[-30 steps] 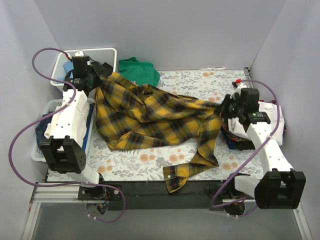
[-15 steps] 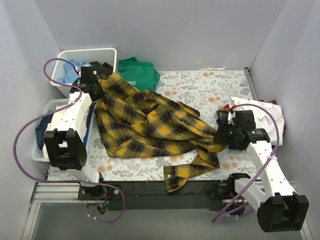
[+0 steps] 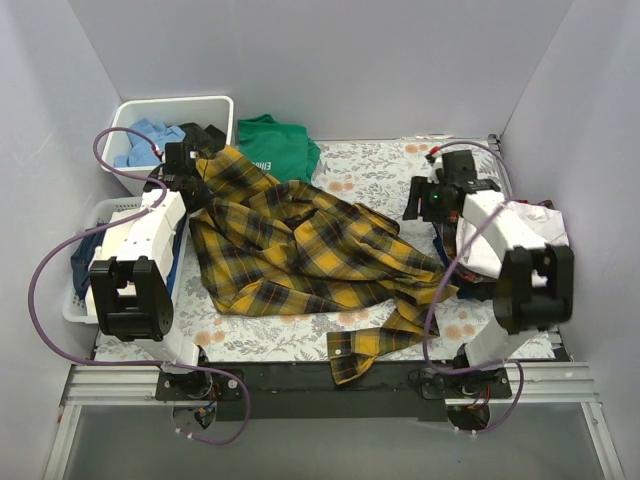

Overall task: Fold and stack the long sleeve shirts
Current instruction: Flatten the shirt out

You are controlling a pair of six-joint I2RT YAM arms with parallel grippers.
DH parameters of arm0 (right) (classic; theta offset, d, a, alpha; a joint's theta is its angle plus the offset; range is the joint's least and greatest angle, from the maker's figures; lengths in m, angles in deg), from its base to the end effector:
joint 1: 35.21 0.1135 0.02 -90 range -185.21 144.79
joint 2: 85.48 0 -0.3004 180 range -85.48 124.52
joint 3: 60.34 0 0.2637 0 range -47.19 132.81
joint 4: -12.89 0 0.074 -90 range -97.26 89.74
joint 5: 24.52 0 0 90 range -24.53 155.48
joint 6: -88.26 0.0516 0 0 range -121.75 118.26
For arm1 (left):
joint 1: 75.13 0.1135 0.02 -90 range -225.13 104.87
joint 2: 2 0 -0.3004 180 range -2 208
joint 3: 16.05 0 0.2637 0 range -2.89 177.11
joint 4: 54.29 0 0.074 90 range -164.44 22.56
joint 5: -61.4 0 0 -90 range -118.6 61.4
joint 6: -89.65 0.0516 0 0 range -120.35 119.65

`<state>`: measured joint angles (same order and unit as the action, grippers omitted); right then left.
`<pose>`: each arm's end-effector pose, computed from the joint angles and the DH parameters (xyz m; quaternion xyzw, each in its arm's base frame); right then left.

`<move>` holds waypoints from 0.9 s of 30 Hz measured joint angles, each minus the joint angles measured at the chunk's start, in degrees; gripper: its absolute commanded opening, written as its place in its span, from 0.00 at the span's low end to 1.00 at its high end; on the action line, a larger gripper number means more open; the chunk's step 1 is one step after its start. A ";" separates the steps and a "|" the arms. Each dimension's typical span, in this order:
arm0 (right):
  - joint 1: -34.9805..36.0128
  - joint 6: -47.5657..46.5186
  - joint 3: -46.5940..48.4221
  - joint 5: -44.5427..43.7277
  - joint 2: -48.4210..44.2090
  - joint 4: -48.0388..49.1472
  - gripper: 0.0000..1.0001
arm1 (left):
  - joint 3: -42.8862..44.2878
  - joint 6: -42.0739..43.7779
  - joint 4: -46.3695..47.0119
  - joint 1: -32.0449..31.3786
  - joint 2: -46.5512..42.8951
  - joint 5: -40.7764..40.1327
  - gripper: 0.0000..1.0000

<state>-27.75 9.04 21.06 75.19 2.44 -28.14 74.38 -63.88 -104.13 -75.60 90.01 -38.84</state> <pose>0.3512 0.0548 0.2916 -0.0037 0.9293 0.1351 0.3437 0.3720 0.0061 0.3089 -0.5167 0.7859 -0.1029 0.3237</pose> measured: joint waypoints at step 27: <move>11.78 -8.55 27.12 -2.82 36.20 -2.62 0.60 | -1.01 -0.74 1.20 0.00 -0.17 4.66 0.00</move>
<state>-15.97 0.50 48.18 72.37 38.64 -30.76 73.38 -64.62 -102.92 -75.60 89.83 -34.18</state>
